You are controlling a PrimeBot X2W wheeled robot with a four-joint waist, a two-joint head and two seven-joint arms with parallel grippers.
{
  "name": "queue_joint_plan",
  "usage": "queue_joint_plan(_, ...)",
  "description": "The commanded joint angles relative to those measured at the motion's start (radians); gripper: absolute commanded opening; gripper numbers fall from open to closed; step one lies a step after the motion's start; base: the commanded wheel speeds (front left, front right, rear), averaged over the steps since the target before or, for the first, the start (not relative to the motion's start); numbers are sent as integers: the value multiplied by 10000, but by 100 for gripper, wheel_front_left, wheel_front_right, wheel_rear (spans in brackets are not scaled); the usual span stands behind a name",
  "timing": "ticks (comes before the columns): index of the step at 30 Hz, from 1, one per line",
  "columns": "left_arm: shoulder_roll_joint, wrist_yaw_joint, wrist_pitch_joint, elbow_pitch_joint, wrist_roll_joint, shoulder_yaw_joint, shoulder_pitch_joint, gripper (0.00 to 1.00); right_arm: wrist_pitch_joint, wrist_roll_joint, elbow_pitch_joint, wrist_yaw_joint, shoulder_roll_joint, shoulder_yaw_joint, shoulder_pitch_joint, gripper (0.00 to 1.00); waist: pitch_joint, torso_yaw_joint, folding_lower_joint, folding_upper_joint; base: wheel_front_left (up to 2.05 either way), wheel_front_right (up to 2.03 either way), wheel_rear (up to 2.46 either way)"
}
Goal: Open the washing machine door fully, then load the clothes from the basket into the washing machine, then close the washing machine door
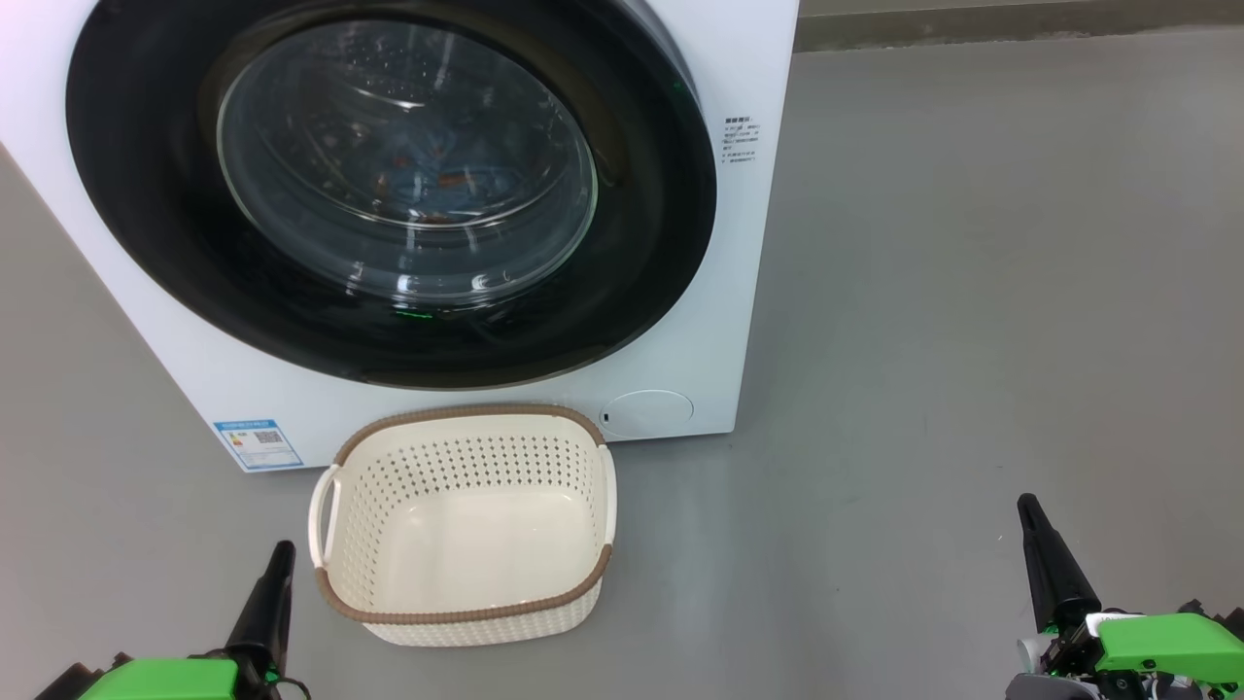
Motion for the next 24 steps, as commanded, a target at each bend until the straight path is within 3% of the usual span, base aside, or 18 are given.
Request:
queue_joint_plan(1,190,-73,59,-205,-82,342,-408,0,79,-38,-246,16,-30,224,-405,0,0,0,0,0,0,0,0)
queue_joint_plan(24,190,-73,59,-206,-83,342,-407,0,85,-44,-246,16,-25,217,-405,0,0,0,0,0,0,0,0)
